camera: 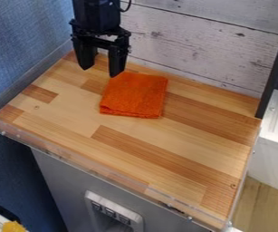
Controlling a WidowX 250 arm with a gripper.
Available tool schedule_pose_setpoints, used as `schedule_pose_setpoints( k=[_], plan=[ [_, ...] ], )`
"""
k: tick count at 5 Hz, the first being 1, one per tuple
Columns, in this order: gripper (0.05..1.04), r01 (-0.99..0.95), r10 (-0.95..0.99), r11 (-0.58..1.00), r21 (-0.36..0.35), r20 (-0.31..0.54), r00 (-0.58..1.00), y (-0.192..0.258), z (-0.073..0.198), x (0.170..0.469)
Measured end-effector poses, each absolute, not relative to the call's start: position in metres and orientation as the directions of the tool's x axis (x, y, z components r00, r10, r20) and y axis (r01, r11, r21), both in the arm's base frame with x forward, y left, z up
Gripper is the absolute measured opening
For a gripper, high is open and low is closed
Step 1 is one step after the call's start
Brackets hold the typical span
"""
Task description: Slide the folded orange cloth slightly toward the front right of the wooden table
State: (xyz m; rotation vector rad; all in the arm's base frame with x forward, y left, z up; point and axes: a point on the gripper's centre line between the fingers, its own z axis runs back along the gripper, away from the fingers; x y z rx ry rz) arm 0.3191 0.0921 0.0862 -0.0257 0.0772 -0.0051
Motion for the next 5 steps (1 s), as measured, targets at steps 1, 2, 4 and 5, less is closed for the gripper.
schedule_pose_setpoints(
  k=[1, 2, 4, 5],
  plan=[
    [0.998, -0.029, 0.027, 0.999, -0.021, -0.075, 0.997, 0.092, 0.087, 0.320],
    [0.998, -0.084, 0.083, 0.996, -0.014, -0.060, 0.995, 0.087, 0.082, 0.326],
    [0.998, -0.187, 0.187, 0.982, 0.006, 0.008, 0.982, 0.066, 0.084, 0.343],
    [0.998, -0.235, 0.235, 0.972, 0.009, 0.024, 0.972, 0.057, 0.078, 0.349]
  ],
)
